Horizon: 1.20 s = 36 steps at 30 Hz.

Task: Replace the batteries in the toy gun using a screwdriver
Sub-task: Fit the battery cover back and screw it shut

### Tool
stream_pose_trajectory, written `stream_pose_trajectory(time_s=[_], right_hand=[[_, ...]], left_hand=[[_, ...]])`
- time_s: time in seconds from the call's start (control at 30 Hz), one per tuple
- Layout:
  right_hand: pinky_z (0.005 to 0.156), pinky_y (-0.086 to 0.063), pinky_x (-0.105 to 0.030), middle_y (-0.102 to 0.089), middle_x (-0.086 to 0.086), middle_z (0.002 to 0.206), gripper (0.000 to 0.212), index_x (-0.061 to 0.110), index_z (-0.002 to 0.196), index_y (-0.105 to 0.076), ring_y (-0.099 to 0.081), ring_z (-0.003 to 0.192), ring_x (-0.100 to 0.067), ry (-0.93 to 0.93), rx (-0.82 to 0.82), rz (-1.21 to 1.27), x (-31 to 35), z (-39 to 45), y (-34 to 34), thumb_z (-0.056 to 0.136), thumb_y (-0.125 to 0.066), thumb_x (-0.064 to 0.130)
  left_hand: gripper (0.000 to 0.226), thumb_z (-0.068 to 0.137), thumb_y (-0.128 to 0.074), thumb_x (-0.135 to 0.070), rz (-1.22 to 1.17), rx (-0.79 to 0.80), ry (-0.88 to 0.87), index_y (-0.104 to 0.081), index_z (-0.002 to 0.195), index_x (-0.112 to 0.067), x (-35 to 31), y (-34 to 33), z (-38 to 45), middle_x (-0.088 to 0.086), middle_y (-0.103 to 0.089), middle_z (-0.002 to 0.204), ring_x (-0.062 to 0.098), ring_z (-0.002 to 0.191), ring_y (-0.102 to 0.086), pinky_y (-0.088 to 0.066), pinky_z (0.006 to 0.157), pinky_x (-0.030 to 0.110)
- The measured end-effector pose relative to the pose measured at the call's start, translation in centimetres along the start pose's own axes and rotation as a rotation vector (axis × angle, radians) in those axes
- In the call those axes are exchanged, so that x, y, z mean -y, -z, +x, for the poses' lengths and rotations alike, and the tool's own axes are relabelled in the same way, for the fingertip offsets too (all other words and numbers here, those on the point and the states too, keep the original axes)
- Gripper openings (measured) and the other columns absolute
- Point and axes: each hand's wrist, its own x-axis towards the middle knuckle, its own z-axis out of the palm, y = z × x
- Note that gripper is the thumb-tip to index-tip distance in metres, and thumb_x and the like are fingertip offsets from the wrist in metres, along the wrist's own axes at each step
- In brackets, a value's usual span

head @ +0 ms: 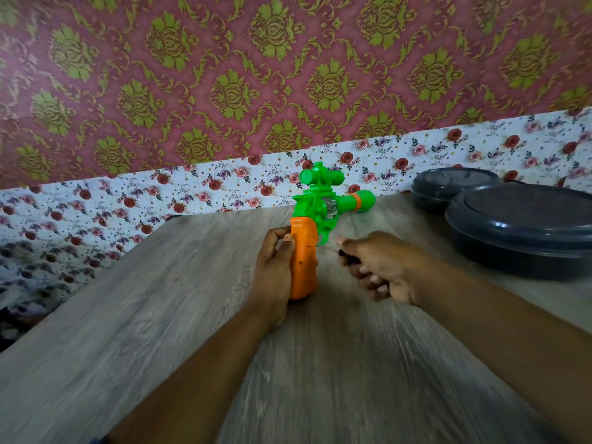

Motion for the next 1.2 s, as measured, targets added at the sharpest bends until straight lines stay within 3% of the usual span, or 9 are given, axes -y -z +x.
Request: stream_pose_trajectory(time_s=[0.23,0.43,0.6,0.7,0.83,0.93,1.0,1.1,1.2], right_hand=[[0.061,-0.05,-0.03,-0.065,-0.01,0.078,0.018,0.009,0.081,-0.05,-0.057,0.067,-0.019,0.28,-0.206,0.114,-1.4,0.5,-0.7,0.097,-0.044,0.013],[0.089,-0.051,-0.048,-0.069,-0.006,0.096,0.021,0.024,0.073,-0.056,-0.065,0.094,-0.022,0.439,-0.194,-0.013,-3.6,1.1,-3.8,0.093,-0.051,0.023],[0.08,-0.052,-0.03,-0.068,-0.002,0.085,0.02,0.021,0.073,-0.056,-0.064,0.082,-0.013,0.517,-0.223,-0.128,-4.3,0.9,-4.4,0.092,-0.052,0.025],[0.067,-0.043,-0.025,-0.065,-0.003,0.08,0.018,0.016,0.079,-0.057,-0.058,0.075,-0.013,0.558,-0.226,-0.242,-4.5,0.4,-4.8,0.093,-0.051,0.026],[0.057,-0.037,-0.012,-0.058,0.008,0.069,0.015,0.016,0.081,-0.057,-0.054,0.064,-0.002,0.67,-0.263,-0.351,-4.5,0.1,-4.8,0.092,-0.052,0.026],[0.051,-0.034,-0.011,-0.047,0.015,0.058,0.013,0.015,0.082,-0.057,-0.05,0.058,0.006,0.769,-0.287,-0.424,-4.6,0.0,-4.9,0.091,-0.055,0.023],[0.049,-0.033,-0.011,-0.041,0.016,0.053,0.013,0.012,0.082,-0.058,-0.05,0.055,0.007,0.808,-0.29,-0.475,-4.6,-0.1,-5.1,0.09,-0.057,0.022],[0.048,-0.031,-0.012,-0.041,0.018,0.053,0.012,0.013,0.081,-0.057,-0.049,0.052,0.003,0.838,-0.282,-0.525,-4.8,0.0,-5.2,0.09,-0.057,0.022],[0.052,-0.033,-0.016,-0.052,0.017,0.065,0.01,0.018,0.082,-0.054,-0.047,0.054,-0.001,0.864,-0.252,-0.556,-4.8,-0.1,-5.3,0.09,-0.056,0.024]], left_hand=[[0.019,0.103,-0.033,-0.022,-0.04,0.036,0.057,-0.051,0.103,-0.028,-0.4,0.9,0.6,0.004,-0.065,0.097,0.021,0.075,-0.068,-0.056,0.07,0.035],[0.023,0.102,-0.034,-0.024,0.069,0.003,0.095,-0.052,0.089,-0.026,-1.2,1.3,0.7,0.005,-0.058,0.097,0.022,0.09,-0.058,-0.049,0.084,0.038],[0.018,0.096,-0.046,-0.04,0.3,0.087,0.039,-0.059,0.099,-0.028,-1.6,2.8,1.1,0.008,-0.063,0.111,0.027,0.105,-0.061,-0.049,0.095,0.044],[0.031,0.092,-0.054,-0.039,0.358,0.128,0.015,-0.064,0.111,-0.017,-1.9,3.4,1.4,0.008,-0.068,0.107,0.02,0.095,-0.064,-0.052,0.083,0.034],[0.028,0.095,-0.051,-0.036,0.432,0.124,0.008,-0.059,0.078,-0.015,-2.3,3.8,1.6,0.003,-0.053,0.068,0.016,0.066,-0.052,-0.049,0.069,0.031],[0.04,0.098,-0.047,-0.029,0.349,0.072,0.146,-0.041,0.064,-0.01,-2.1,4.3,1.6,0.01,-0.035,0.063,0.015,0.053,-0.045,-0.052,0.055,0.023],[0.042,0.098,-0.048,-0.028,0.337,0.043,0.223,-0.037,0.061,-0.012,-2.0,4.7,1.8,0.009,-0.033,0.06,0.016,0.05,-0.044,-0.052,0.063,0.029],[0.031,0.097,-0.051,-0.027,0.357,0.019,0.327,-0.05,0.075,-0.005,-2.1,5.0,2.0,0.018,-0.049,0.077,0.026,0.068,-0.054,-0.055,0.073,0.041],[0.024,0.097,-0.05,-0.02,0.302,0.005,0.41,-0.052,0.085,0.0,-2.5,4.9,1.9,0.023,-0.055,0.094,0.027,0.069,-0.059,-0.056,0.044,0.027]])
